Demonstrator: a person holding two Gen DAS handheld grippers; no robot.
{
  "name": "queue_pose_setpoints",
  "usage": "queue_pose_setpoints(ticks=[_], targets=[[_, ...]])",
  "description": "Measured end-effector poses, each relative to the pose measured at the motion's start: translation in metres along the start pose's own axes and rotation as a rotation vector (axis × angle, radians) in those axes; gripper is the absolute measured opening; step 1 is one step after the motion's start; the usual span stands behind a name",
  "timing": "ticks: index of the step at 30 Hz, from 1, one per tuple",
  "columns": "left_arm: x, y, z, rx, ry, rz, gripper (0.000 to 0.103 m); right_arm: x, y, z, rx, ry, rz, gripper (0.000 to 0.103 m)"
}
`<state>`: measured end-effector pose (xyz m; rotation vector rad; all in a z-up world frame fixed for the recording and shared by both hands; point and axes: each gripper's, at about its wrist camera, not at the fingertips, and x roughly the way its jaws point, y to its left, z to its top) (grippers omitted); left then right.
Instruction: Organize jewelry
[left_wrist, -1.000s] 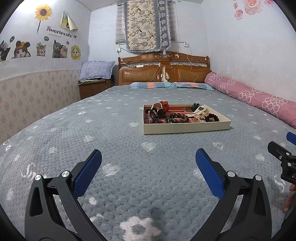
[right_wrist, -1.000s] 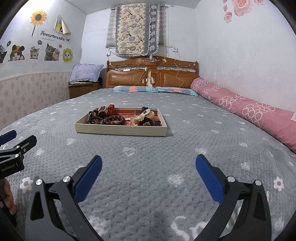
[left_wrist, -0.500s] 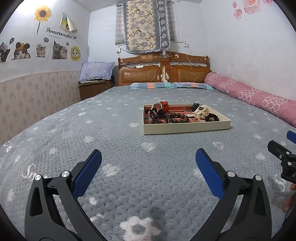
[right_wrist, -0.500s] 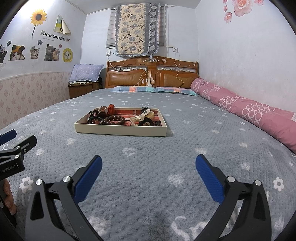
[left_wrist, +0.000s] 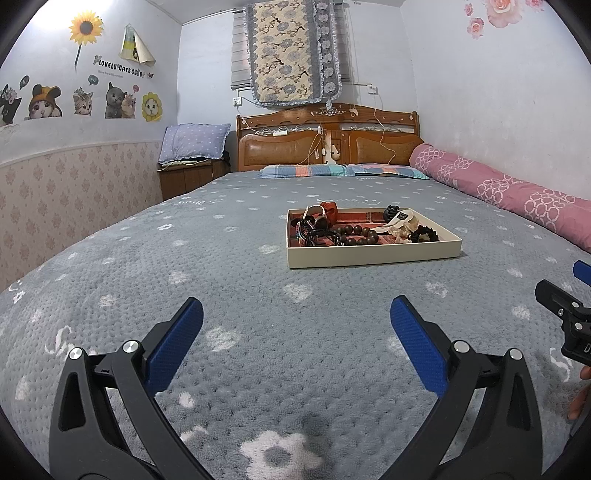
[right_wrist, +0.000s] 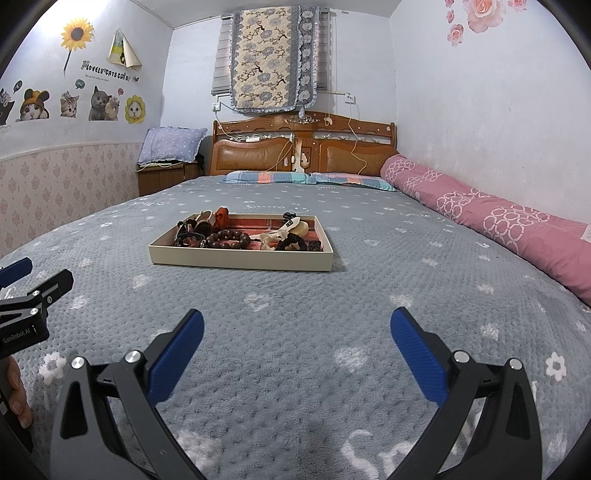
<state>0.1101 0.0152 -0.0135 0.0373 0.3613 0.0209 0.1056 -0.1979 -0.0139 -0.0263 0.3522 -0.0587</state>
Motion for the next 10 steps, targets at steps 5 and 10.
queue_pose_setpoints(ticks=[5, 10], targets=[[0.0000, 0.0004, -0.0002, -0.003, 0.008, 0.003, 0.098, 0.0002, 0.0000, 0.0000, 0.000, 0.001, 0.000, 0.099], [0.0004, -0.0013, -0.0004, 0.002, 0.016, 0.005, 0.098, 0.0003, -0.0002, 0.0000, 0.000, 0.001, 0.000, 0.099]])
